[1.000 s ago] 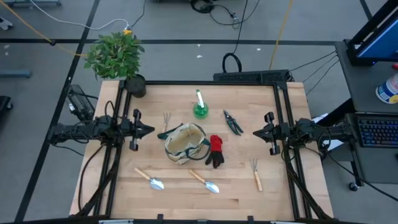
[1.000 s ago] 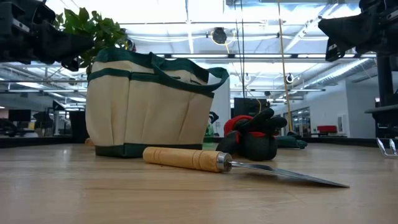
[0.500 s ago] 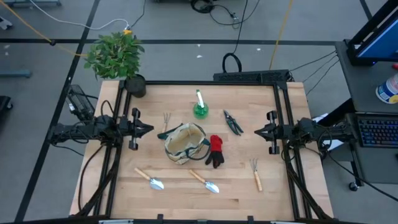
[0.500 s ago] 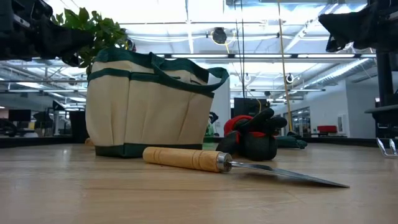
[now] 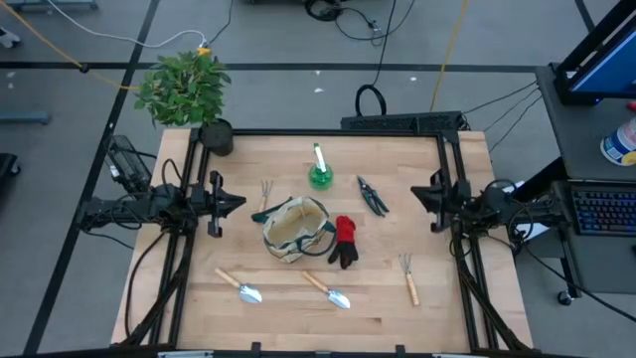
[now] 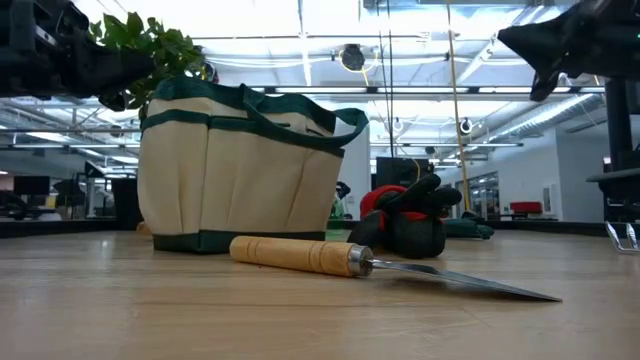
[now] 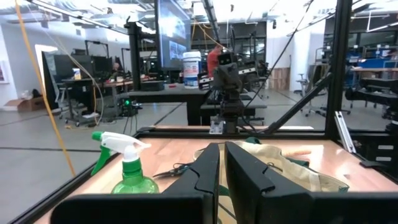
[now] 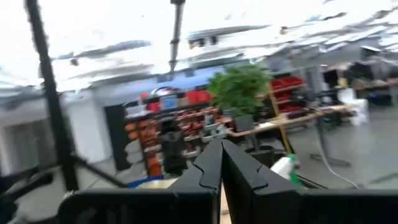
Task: Pick & Place Garden tools in Gardening bag
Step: Put the green spray bottle into the gardening bag
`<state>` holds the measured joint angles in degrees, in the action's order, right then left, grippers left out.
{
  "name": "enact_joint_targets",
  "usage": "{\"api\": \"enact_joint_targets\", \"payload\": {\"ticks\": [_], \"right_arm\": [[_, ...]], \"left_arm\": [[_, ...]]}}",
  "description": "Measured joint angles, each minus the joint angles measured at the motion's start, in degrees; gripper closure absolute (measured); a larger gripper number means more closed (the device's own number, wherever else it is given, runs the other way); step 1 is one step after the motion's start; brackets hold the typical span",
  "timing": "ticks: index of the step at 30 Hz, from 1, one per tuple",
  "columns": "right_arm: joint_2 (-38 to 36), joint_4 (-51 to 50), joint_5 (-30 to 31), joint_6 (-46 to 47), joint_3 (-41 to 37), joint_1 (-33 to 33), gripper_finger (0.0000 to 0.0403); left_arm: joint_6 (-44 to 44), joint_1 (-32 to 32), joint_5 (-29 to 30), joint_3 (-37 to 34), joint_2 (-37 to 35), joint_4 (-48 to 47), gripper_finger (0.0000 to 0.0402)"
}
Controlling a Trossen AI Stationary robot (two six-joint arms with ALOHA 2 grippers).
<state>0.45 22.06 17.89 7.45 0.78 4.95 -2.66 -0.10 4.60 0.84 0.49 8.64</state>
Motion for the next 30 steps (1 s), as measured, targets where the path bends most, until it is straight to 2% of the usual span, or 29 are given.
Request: {"api": "enact_joint_targets", "payload": {"ticks": [4,7,11,16,18,24,30], "right_arm": [[0.0,0.7,6.5,1.4,0.0,0.0,0.0403],[0.0,1.7,9.4,-1.6,0.0,0.0,0.0403],[0.0,2.6,9.1,-5.0,0.0,0.0,0.0403],[0.3,3.0,4.4,-0.3,0.7,0.0,0.0403],[1.8,2.9,4.2,1.4,2.0,0.0,0.0403],[11.7,-0.8,1.2,0.5,10.8,0.0,0.0403],[26.7,-10.7,1.3,-2.3,21.5,0.0,0.0403]], "left_arm": [[0.0,0.0,0.0,0.0,0.0,0.0,0.0369],[0.0,0.0,0.0,0.0,0.0,-0.1,0.0369],[0.0,0.0,-0.1,0.0,0.0,0.1,0.0369],[0.0,0.0,0.0,0.0,0.0,0.1,0.0369],[0.1,0.0,0.0,0.0,0.0,0.1,0.0369],[0.2,0.0,0.1,0.0,0.0,-0.3,0.0369],[0.3,0.0,0.5,0.0,0.0,-1.7,0.0369]]}}
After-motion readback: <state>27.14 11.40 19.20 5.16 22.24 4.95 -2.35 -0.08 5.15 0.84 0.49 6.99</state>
